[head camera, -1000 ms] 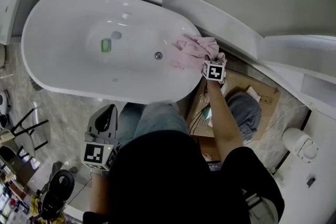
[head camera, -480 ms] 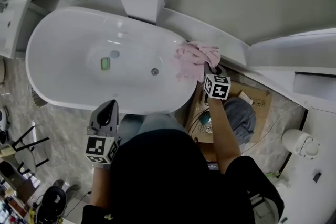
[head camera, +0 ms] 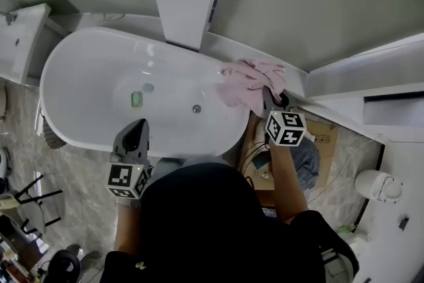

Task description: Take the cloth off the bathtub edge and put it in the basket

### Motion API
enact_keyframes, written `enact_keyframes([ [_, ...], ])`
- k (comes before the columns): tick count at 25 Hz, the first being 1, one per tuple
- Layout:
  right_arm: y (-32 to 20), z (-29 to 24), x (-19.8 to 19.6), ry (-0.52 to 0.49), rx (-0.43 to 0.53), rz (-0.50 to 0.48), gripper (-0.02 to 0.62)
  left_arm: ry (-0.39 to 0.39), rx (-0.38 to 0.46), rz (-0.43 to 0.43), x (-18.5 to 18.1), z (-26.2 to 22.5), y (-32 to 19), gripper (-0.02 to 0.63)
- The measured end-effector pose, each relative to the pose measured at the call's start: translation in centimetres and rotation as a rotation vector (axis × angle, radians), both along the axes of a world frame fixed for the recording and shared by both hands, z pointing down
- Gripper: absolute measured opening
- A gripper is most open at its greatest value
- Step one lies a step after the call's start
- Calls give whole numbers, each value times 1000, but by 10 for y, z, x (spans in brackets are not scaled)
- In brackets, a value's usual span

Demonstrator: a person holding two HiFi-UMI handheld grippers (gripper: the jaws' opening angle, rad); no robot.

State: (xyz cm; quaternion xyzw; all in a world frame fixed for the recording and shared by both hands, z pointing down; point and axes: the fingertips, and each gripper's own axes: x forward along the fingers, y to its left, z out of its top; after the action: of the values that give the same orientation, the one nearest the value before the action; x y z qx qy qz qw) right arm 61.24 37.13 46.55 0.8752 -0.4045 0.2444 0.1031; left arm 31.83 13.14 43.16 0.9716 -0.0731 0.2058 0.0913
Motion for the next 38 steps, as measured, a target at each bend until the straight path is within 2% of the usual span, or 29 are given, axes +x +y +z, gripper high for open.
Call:
enact_keyframes([
  [8, -49, -85, -18, 76, 86, -104, 78, 72, 18, -63, -10, -31, -39, 6],
  [12, -85, -96, -32, 64, 121, -207, 78, 76, 41, -125, -24, -37, -51, 6],
  [18, -125, -101, -64, 45, 150, -406, 78, 48, 75, -248, -54, -41, -37, 6],
  [23, -181, -101, -120, 33, 160, -588, 78, 38, 95, -367, -104, -42, -39, 6],
  [29, -221, -109, -191, 14, 162, -715, 78, 40, 110, -447, -165, -49, -46, 6],
  [32, -247, -113, -243, 11, 156, -766, 78, 53, 103, -474, -212, -49, -62, 6],
  [35, -283, -118, -313, 13, 148, -801, 78, 88, 101, -496, -283, -52, -89, 6],
  [38, -298, -118, -343, 10, 143, -830, 78, 99, 95, -534, -317, -53, -99, 6],
])
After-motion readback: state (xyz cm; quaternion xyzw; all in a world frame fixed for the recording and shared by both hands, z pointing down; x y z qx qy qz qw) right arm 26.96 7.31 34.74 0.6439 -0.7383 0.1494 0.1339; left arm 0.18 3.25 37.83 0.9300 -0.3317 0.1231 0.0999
